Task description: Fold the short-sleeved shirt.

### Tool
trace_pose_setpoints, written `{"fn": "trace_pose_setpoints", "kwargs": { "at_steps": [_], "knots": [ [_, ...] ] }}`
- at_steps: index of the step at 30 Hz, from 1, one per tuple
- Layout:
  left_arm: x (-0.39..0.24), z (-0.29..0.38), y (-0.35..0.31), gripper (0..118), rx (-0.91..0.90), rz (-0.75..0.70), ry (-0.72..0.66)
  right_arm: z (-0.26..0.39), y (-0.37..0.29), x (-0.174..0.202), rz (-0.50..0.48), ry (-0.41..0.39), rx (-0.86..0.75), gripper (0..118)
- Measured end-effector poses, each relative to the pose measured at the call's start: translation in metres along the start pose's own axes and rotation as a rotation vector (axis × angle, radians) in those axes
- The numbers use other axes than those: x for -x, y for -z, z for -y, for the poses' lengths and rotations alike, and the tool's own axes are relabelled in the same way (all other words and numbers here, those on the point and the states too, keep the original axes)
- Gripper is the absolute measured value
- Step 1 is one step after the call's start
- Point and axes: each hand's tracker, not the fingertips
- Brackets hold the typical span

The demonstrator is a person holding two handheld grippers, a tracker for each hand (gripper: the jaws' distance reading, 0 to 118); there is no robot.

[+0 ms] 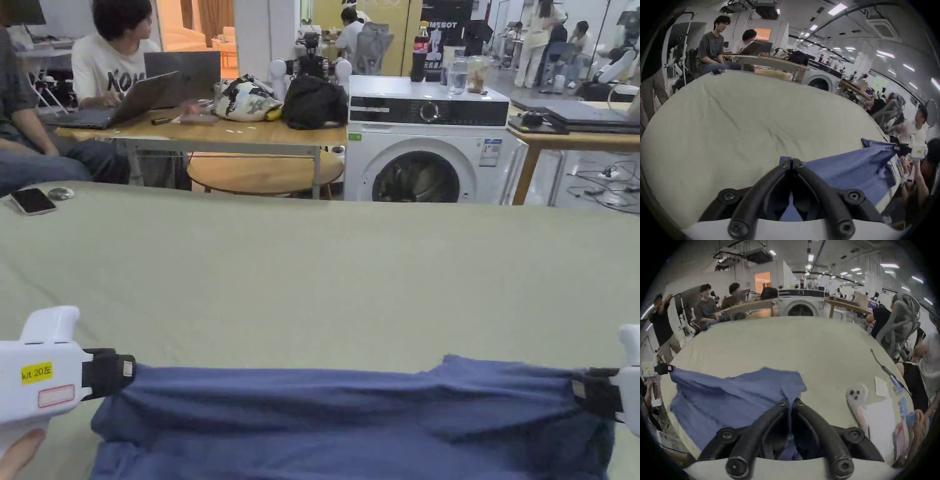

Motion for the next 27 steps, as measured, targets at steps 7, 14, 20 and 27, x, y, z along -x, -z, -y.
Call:
{"fn": "trace_pose_setpoints", "kwargs": {
  "at_steps": [7, 14, 20, 27],
  "knots": [
    [0.014, 0.083, -0.067, 0, 0.018, 0.016, 0.012, 0.096, -0.078, -0.002, -0.022, 0.106, 0.004, 1],
    [0.009, 0.137, -0.066, 0, 0.072, -0.051, 0.088, 0.158, -0.084, 0.014, 0.020, 0.082, 0.035, 7],
    [-0.004, 0.135, -0.068, 62, 0.026, -0.034, 0.057, 0.163, -0.091, 0.026, 0.090, 0.045, -0.049, 54],
    [-0.080, 0.101, -0.065, 62, -0.170, 0.074, 0.131, 0.124, -0.094, 0.078, 0.041, 0.035, -0.237, 54]
  ]
}}
